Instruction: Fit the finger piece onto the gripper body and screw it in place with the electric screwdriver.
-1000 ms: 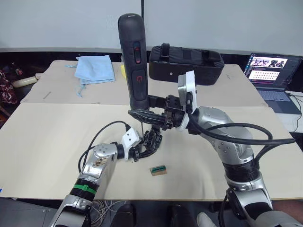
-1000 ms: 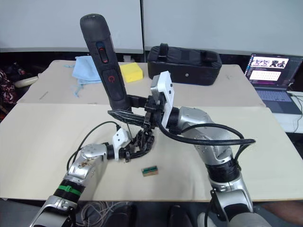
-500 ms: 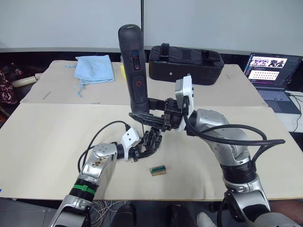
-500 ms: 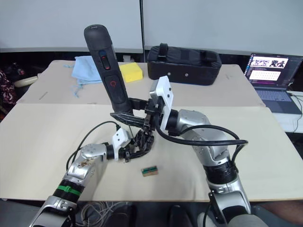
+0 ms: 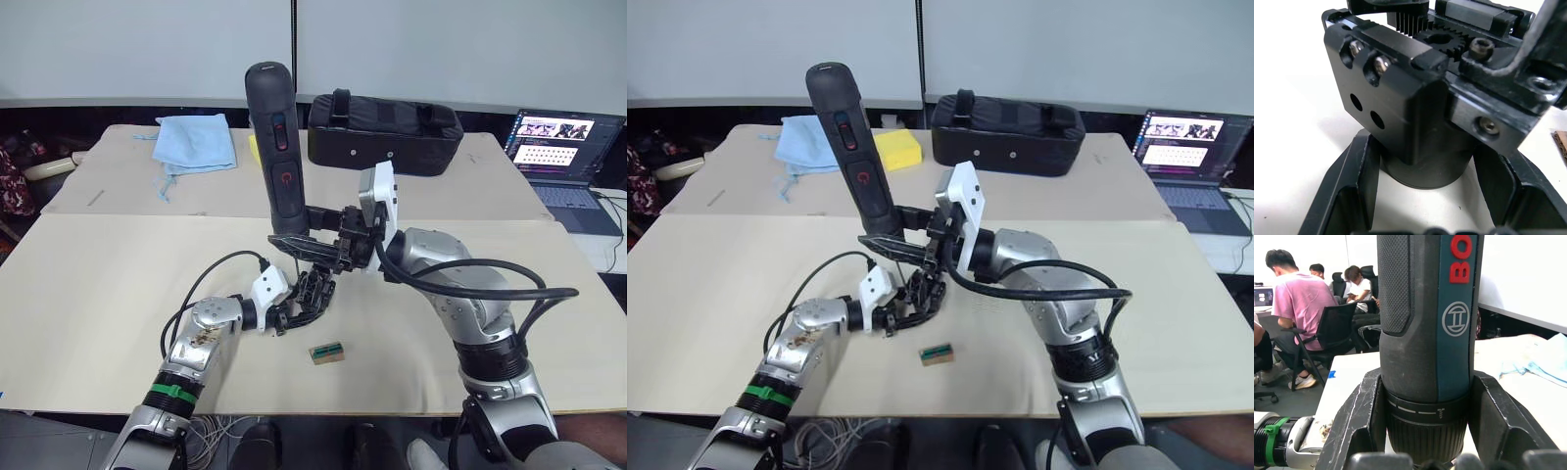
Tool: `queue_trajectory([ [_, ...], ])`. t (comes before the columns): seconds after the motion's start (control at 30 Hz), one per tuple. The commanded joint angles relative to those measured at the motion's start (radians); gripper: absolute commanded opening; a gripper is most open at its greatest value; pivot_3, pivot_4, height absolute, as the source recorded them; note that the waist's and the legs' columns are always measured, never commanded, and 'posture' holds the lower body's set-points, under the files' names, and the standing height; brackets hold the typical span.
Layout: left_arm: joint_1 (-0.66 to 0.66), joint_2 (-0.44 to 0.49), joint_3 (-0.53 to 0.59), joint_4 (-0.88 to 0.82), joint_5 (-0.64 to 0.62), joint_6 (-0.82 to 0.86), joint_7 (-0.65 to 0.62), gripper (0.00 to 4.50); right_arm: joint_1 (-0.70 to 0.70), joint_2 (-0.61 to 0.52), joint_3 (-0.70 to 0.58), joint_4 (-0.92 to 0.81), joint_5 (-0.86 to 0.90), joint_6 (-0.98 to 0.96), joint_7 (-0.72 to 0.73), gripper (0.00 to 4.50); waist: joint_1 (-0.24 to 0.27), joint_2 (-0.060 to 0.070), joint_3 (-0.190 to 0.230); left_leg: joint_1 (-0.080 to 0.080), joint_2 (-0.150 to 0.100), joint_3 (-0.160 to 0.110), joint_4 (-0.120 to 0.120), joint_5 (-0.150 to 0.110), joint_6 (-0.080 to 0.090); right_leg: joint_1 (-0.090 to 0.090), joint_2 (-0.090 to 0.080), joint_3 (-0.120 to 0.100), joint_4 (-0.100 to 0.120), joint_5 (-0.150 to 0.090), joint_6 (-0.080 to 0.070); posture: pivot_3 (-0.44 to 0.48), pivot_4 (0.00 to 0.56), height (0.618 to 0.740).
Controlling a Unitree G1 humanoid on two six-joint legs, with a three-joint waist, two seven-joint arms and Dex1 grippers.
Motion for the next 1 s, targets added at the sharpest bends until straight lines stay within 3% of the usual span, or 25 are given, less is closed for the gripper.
queue_trajectory([
  [0.03, 0.025, 0.0, -0.043, 0.012, 0.013, 0.021, -0.017, 2.28, -0.003, 0.01, -0.009, -0.028, 0.004, -0.023, 0.004, 1.9, 0.0, 0.0, 0.0, 0.0, 0.0, 0.0, 0.0, 0.0, 0.0, 0.0, 0.0, 0.0, 0.0, 0.0, 0.0, 0.0, 0.15, 0.74],
  [1.0, 0.039, 0.001, -0.045, -0.008, 0.013, 0.037, -0.009, 2.28, -0.013, 0.018, -0.024, -0.042, 0.007, -0.024, 0.013, 1.9, -0.001, 0.0, 0.0, 0.0, 0.0, 0.0, 0.0, 0.0, 0.0, 0.0, 0.0, 0.0, 0.0, 0.0, 0.0, 0.0, 0.15, 0.74],
])
